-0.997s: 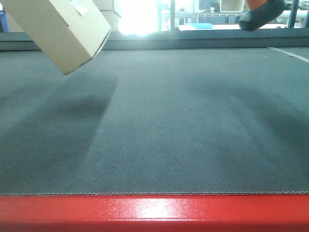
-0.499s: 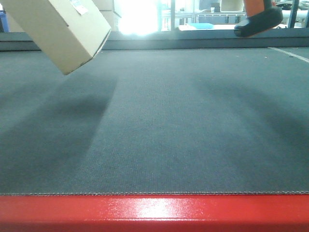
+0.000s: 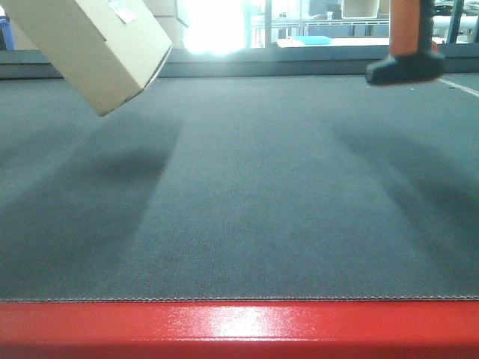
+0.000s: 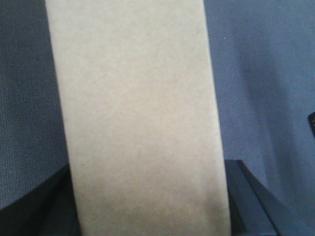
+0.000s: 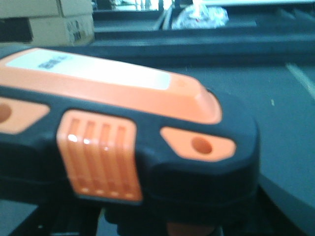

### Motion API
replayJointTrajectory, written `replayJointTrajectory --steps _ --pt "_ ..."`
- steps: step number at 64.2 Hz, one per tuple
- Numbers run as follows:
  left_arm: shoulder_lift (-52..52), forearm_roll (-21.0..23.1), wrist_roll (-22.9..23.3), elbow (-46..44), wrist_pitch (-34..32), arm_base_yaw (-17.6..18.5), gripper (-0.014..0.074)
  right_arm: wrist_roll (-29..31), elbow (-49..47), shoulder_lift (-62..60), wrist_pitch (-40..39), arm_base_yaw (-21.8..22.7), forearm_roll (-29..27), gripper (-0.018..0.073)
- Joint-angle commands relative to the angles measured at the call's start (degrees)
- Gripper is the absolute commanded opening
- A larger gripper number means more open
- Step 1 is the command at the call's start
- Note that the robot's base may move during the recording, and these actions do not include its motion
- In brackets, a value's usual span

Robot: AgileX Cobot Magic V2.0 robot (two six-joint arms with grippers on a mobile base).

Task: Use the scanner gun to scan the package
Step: 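Lift the scanner gun with the right gripper toward the held box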

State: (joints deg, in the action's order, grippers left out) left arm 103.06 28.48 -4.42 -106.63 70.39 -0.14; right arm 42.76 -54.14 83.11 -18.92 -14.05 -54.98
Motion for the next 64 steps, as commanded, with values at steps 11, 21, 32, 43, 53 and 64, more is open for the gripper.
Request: replayJointTrajectory --steps 11,21,32,43,53,64 --pt "-0.44 0.69 -0.09 -0.36 -0.42 -0.11 -0.0111 -18.72 4.10 -1.10 -7.10 0.27 13.51 -0.0158" --pt "-0.44 0.69 -0.09 -0.36 -0.42 -0.11 -0.0111 -28.90 5.94 -1.10 -7.21 0.27 21.69 -0.0158" --pt "-0.44 0.69 -0.09 -0.36 -0.42 -0.11 -0.0111 -28.90 6.43 -1.10 -8.63 1.44 23.56 -0.0158" --pt "-0.44 0.69 -0.09 -0.36 -0.42 -0.11 -0.0111 -29.02 6.43 -1.10 -11.24 4.27 29.38 -0.0158" --pt "-0.44 0.69 -0.09 -0.36 -0.42 -0.11 -0.0111 -32.53 6.43 1.03 -18.76 4.38 31.19 -0.0158" --pt "-0.44 0.69 -0.09 -0.36 -0.42 -0.11 -0.0111 -37.26 6.43 5.28 -23.46 4.38 38.53 -0.0158"
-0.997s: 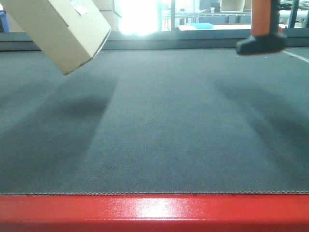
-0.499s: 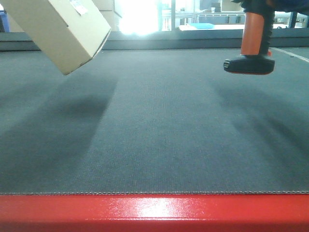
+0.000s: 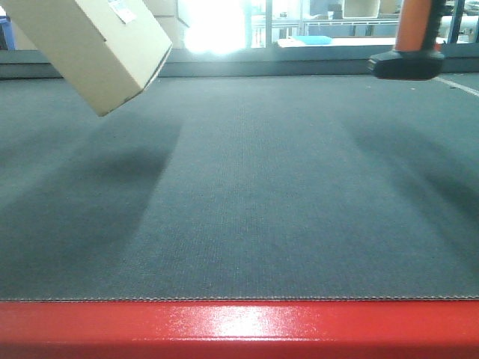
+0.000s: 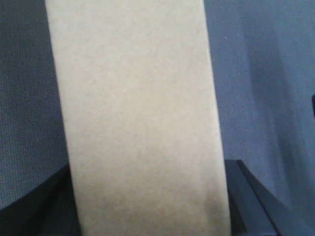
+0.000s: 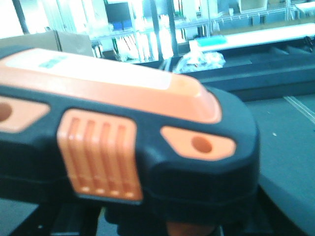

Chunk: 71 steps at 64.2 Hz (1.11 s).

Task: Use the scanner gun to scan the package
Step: 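Lift the scanner gun with the right gripper toward the held box, then lower the scanner gun back onto the belt with the right gripper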

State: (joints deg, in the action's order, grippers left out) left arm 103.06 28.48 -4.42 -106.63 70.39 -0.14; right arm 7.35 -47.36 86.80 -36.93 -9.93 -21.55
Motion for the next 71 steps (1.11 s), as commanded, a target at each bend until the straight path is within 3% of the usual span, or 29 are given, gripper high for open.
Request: replayJointTrajectory --steps 1,26,42,71 --pt "-0.44 0.69 -0.09 -0.36 -0.42 -0.11 -0.0111 -1.96 -0.35 1.91 -5.57 0.26 5.66 -0.0158" --pt "-0.44 0.69 -0.09 -0.36 -0.42 -0.11 -0.0111 -4.74 -0.35 7.59 -6.76 0.87 4.89 -0.0158" --pt "-0.44 0.69 -0.09 -0.36 -0.42 -0.11 -0.0111 -5.11 -0.35 12.27 -12.92 0.87 4.89 -0.0158" --pt "-0.44 0.69 -0.09 -0.36 -0.42 -0.11 -0.0111 -5.11 -0.35 14.61 -10.71 0.87 4.89 -0.0158"
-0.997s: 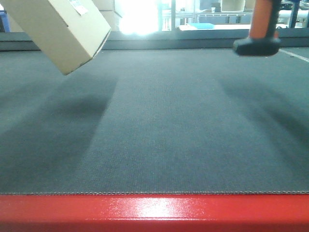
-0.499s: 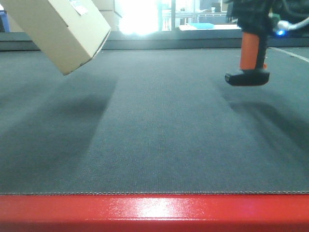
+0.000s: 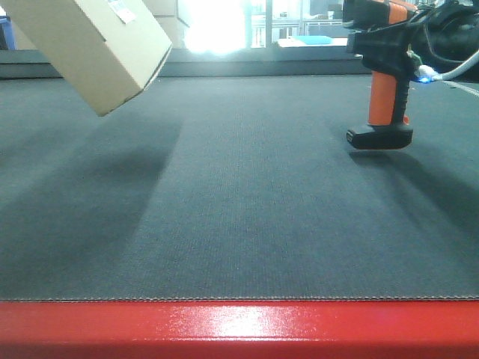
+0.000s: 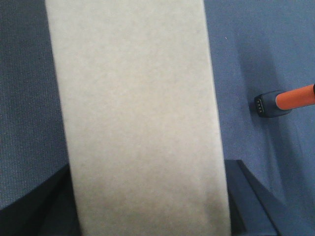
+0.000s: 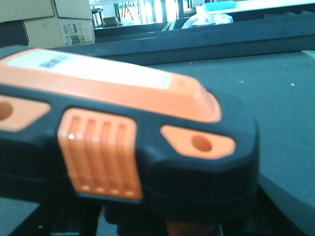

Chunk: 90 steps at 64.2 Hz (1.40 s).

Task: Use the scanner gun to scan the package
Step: 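Lower the scanner gun back onto the belt with the right gripper, then open the right gripper and withdraw it from the scanner gun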

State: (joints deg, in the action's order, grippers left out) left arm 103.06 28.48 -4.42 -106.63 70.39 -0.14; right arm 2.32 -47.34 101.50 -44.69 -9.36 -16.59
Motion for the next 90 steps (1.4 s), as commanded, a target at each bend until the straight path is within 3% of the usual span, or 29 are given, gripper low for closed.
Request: replayJointTrajectory --steps 1,35,40,53,58,76,90 --pt "-0.44 0.69 -0.09 -0.36 -0.42 -0.11 -0.0111 -0.08 -0.37 0.07 -2.94 0.30 -0.07 -0.0158" --pt "-0.44 0.71 -0.09 -0.36 -0.42 1.15 -0.0111 -0.08 -0.37 0.61 1.69 0.30 0.35 -0.0141" --pt "-0.44 0.71 -0.09 -0.36 -0.42 1.49 -0.0111 -0.08 -0.37 0.61 2.67 0.30 0.34 -0.0032" --pt "-0.44 0.71 -0.09 -0.36 -0.42 1.49 -0.0111 0.02 -0.37 0.61 4.10 0.30 0.34 0.0473" --pt "-0.44 0.71 -0.09 -0.36 -0.42 1.49 -0.0111 0.02 -0.37 0.48 5.14 0.30 0.34 0.0574" --pt "-0.44 0.71 -0.09 -0.36 -0.42 1.49 -0.0111 0.38 -0.37 -1.76 10.13 0.30 0.34 0.0559" --pt "-0.44 0.71 -0.09 -0.36 -0.42 1.49 -0.0111 5.06 -0.37 -4.16 15.02 0.30 0.34 0.0559"
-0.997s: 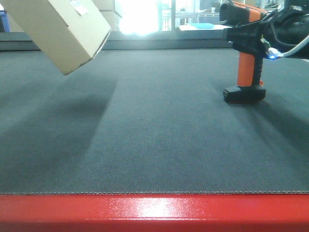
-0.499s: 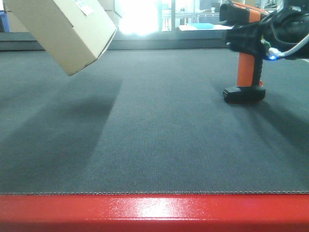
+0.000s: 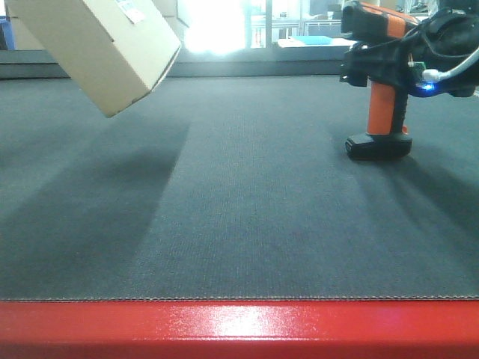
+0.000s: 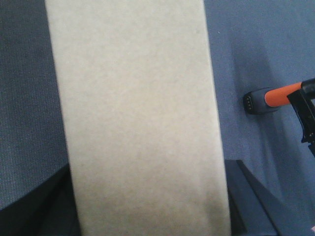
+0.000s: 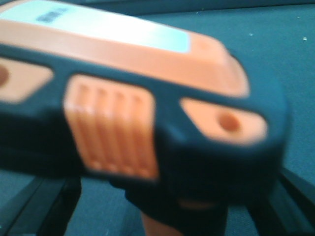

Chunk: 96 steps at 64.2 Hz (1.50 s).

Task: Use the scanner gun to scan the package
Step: 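Open the right gripper and withdraw it from the scanner gun, then lower the cardboard box onto the belt and release with the left gripper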

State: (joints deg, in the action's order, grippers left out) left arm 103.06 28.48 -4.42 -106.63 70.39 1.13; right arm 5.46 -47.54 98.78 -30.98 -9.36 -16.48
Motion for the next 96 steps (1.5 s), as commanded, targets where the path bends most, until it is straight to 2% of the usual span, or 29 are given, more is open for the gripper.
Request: replayJointTrajectory --steps 1,19,41,50,59,62,67,74,82,85,96 --pt "-0.44 0.71 -0.09 -0.36 -0.42 0.22 -0.0111 1.92 -0.17 -1.62 1.76 0.30 0.23 0.0559" --pt "-0.44 0.71 -0.09 -0.36 -0.42 0.22 -0.0111 2.43 -0.17 -5.84 9.24 0.30 0.23 0.0559" --pt "-0.44 0.27 -0.09 -0.36 -0.42 0.24 -0.0111 3.66 -0.17 -9.63 22.43 0.30 0.23 0.0559" --pt "-0.44 -3.11 -0.09 -0.36 -0.42 0.24 -0.0111 3.66 -0.17 -12.40 27.12 0.30 0.23 0.0559" --pt "-0.44 -8.39 0.56 -0.36 -0.42 0.24 -0.0111 3.66 -0.17 -16.88 31.57 0.30 0.23 0.0550" --pt "-0.44 -9.95 0.56 -0.36 -0.42 0.34 -0.0111 3.66 -0.17 -18.57 32.69 0.30 0.37 0.0513" --pt "-0.44 -13.81 1.52 -0.36 -0.42 0.92 -0.0111 3.66 -0.17 -22.02 34.67 0.30 1.09 0.0382" --pt "-0.44 -20.58 2.03 -0.36 -0.42 2.77 -0.0111 3.66 -0.17 -27.17 37.39 0.30 2.99 0.0109" --pt "-0.06 -25.34 2.66 -0.36 -0.42 4.50 -0.0111 3.66 -0.17 -32.93 39.68 0.30 4.25 -0.0161" --pt "0.17 -26.51 3.42 -0.36 -0.42 4.62 -0.0111 3.66 -0.17 -34.83 40.33 0.30 4.35 -0.0160" --pt "2.28 -26.62 3.52 -0.36 -0.42 4.49 -0.0111 3.66 -0.17 -41.21 42.10 0.30 4.36 -0.0153"
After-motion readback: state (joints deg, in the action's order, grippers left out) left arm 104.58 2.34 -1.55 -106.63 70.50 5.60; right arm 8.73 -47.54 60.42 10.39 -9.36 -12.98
